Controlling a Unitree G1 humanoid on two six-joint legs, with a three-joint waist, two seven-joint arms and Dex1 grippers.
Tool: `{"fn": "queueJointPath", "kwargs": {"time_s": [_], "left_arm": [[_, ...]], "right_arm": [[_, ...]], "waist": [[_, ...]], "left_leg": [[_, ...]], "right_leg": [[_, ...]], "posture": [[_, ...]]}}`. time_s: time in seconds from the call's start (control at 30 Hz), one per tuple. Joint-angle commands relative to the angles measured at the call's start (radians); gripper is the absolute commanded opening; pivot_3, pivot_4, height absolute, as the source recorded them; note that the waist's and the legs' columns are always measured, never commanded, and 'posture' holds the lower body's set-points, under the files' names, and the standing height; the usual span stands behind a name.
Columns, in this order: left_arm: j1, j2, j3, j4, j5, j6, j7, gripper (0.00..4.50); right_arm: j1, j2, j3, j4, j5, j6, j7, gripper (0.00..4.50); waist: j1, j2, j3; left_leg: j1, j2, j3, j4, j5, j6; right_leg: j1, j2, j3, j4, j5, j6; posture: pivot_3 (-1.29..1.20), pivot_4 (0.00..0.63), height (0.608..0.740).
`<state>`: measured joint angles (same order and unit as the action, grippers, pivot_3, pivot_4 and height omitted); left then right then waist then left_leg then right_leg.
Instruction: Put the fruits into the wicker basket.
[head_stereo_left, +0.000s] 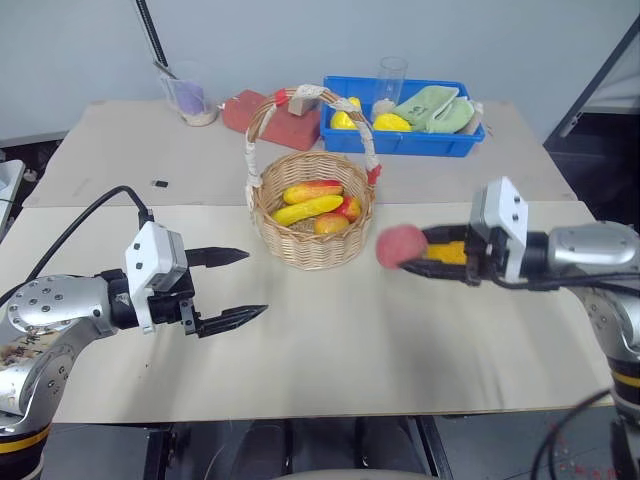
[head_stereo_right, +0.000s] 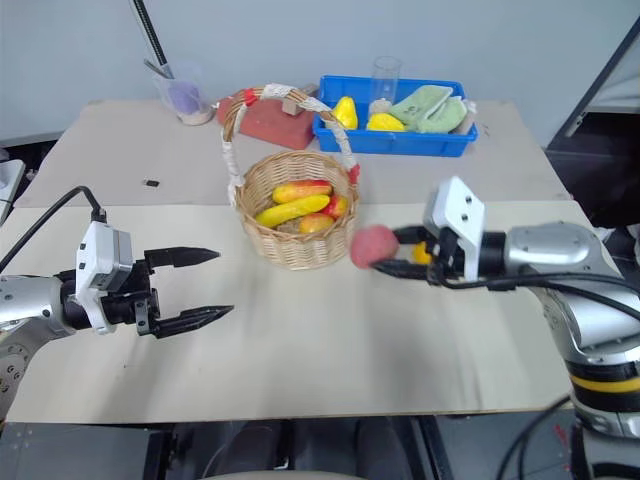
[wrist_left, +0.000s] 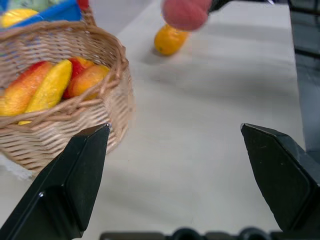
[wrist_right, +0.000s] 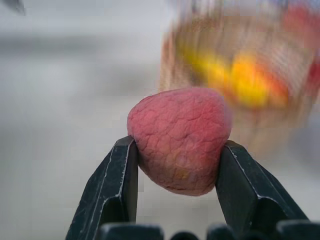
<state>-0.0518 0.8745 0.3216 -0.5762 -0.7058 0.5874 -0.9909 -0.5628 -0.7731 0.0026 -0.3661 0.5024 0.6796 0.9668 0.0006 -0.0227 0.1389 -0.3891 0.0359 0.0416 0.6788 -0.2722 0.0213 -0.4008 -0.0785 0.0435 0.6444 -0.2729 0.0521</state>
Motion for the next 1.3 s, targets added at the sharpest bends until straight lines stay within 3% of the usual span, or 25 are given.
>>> {"fn": "queueJointPath", "kwargs": {"time_s": [0.03, 0.23, 0.27, 0.43, 0.53, 0.7, 0.8, 0.9, 1.07, 1.3], "left_arm": [[-0.014, 0.000, 0.049, -0.026, -0.038, -0.009, 0.022, 4.50], [-0.034, -0.015, 0.092, -0.040, -0.127, 0.015, 0.069, 4.50], [-0.036, -0.016, 0.093, -0.041, -0.134, 0.015, 0.077, 4.50], [-0.043, -0.016, 0.080, -0.049, -0.151, 0.019, 0.107, 4.50], [-0.046, -0.016, 0.070, -0.049, -0.153, 0.017, 0.115, 4.50], [-0.066, -0.010, 0.036, -0.034, -0.142, 0.008, 0.103, 4.50], [-0.061, 0.005, -0.006, -0.040, -0.103, -0.013, 0.066, 4.50], [-0.057, 0.012, -0.039, -0.050, -0.070, -0.037, 0.037, 4.50], [-0.081, 0.003, -0.085, -0.045, -0.052, -0.056, 0.020, 4.50], [-0.099, -0.003, -0.116, -0.030, -0.035, -0.070, 0.011, 4.50]], "right_arm": [[-0.123, 0.095, 0.059, 0.081, -0.051, 0.013, -0.103, 1.80], [-0.274, 0.287, 0.151, 0.261, -0.163, -0.034, -0.220, 1.79], [-0.280, 0.301, 0.157, 0.269, -0.172, -0.040, -0.224, 2.81], [-0.275, 0.325, 0.146, 0.241, -0.168, -0.024, -0.226, 4.46], [-0.256, 0.302, 0.134, 0.194, -0.136, 0.001, -0.193, 4.46], [-0.141, 0.059, 0.043, 0.058, -0.044, 0.039, -0.003, 4.46], [-0.038, -0.140, 0.030, 0.065, -0.106, -0.057, 0.115, 4.46], [0.031, -0.254, 0.077, 0.139, -0.241, -0.229, 0.153, 4.46], [0.033, -0.281, 0.171, 0.371, -0.430, -0.420, 0.146, 4.46], [-0.070, -0.204, 0.261, 0.655, -0.571, -0.569, 0.159, 4.46]], "waist": [[0.002, 0.000, 0.000], [0.001, 0.000, 0.000], [0.002, 0.000, 0.000], [0.000, 0.000, 0.000], [-0.003, 0.000, 0.000], [0.010, 0.000, 0.000], [0.010, 0.000, 0.000], [0.005, 0.000, 0.000], [-0.015, 0.000, 0.000], [-0.015, 0.000, 0.000]], "left_leg": [[-0.001, -0.001, 0.000, 0.000, 0.000, 0.000], [-0.002, -0.001, -0.001, -0.001, 0.000, -0.001], [-0.003, -0.001, -0.001, -0.001, 0.000, -0.001], [-0.004, -0.002, 0.000, -0.001, 0.001, -0.001], [-0.003, -0.001, -0.001, -0.001, 0.001, -0.001], [-0.004, -0.002, -0.002, 0.000, 0.000, -0.001], [-0.004, -0.003, -0.002, 0.000, 0.000, 0.000], [-0.003, -0.003, -0.001, -0.001, 0.000, 0.000], [0.000, 0.000, 0.000, -0.001, 0.000, 0.000], [-0.001, -0.001, 0.000, -0.001, 0.000, 0.000]], "right_leg": [[-0.001, 0.000, 0.000, 0.000, 0.000, 0.000], [-0.003, -0.001, -0.001, 0.003, 0.000, 0.000], [-0.003, -0.001, -0.001, 0.003, 0.000, 0.000], [-0.003, -0.002, -0.001, 0.004, 0.000, 0.000], [-0.003, -0.002, -0.001, 0.004, 0.000, 0.000], [-0.002, -0.002, -0.002, 0.003, 0.000, 0.000], [-0.001, -0.003, -0.002, -0.002, 0.000, 0.000], [-0.001, -0.002, -0.001, -0.003, 0.000, 0.000], [-0.001, 0.002, 0.002, -0.002, -0.001, -0.002], [-0.001, 0.001, 0.002, -0.002, -0.001, -0.002]], "posture": [[0.00, 0.150, 0.740], [0.00, 0.150, 0.740], [0.00, 0.150, 0.740], [0.00, 0.150, 0.740], [0.00, 0.150, 0.740], [0.00, 0.150, 0.740], [0.00, 0.150, 0.740], [0.00, 0.150, 0.740], [0.00, 0.150, 0.740], [0.00, 0.150, 0.740]]}}
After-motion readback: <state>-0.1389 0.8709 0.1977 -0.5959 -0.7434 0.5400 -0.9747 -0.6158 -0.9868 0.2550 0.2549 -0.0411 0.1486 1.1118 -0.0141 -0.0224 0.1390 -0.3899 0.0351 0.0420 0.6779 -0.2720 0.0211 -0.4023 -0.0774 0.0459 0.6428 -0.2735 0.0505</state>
